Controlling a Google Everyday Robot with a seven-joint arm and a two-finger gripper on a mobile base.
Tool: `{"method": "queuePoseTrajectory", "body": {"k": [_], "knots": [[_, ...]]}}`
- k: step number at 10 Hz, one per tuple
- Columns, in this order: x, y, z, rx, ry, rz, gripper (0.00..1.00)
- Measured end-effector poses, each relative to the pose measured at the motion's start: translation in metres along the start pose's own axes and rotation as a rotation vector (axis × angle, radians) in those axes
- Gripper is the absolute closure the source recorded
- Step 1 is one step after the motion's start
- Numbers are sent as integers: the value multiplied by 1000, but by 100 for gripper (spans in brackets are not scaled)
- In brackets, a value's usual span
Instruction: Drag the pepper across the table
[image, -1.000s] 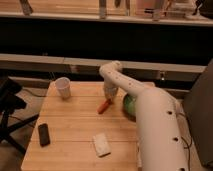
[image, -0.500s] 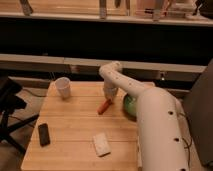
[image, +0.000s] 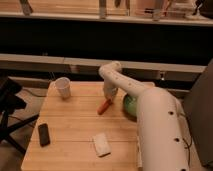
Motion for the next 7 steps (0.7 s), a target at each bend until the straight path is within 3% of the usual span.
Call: {"method": "queuePoseTrajectory", "body": {"k": [7], "knots": [[-2, 0, 0, -1, 0, -2, 100]]}}
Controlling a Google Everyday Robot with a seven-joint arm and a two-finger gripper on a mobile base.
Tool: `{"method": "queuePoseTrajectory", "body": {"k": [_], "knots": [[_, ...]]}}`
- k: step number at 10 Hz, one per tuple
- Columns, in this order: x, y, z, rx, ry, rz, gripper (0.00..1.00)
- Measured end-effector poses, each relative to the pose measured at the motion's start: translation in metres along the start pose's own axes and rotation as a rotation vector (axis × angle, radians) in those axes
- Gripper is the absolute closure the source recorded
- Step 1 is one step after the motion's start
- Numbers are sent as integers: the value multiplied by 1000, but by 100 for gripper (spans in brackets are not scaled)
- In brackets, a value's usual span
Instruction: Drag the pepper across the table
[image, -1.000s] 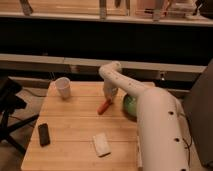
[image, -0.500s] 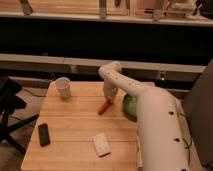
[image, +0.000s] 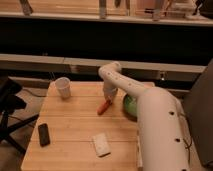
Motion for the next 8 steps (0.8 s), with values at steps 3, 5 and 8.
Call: {"method": "queuePoseTrajectory", "body": {"k": [3, 5, 8], "knots": [[0, 0, 0, 0, 0, -1, 100], [0, 0, 0, -1, 0, -1, 100], [-4, 1, 0, -5, 1, -6, 100]]}}
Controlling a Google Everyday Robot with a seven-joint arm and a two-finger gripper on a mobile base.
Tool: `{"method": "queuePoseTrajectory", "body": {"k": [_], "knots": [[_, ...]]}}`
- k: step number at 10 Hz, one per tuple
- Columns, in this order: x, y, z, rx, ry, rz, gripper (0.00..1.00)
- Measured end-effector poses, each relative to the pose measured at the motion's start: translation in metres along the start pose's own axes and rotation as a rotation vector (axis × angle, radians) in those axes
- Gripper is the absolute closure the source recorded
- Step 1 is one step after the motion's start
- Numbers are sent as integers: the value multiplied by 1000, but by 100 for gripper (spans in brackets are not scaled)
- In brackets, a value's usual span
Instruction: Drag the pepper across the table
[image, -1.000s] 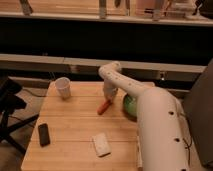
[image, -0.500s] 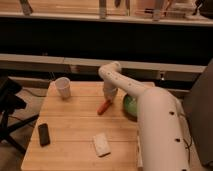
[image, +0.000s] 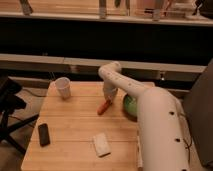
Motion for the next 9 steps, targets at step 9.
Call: {"method": "queuePoseTrajectory", "body": {"k": [9], "knots": [[-6, -1, 0, -3, 4, -8, 100]]}}
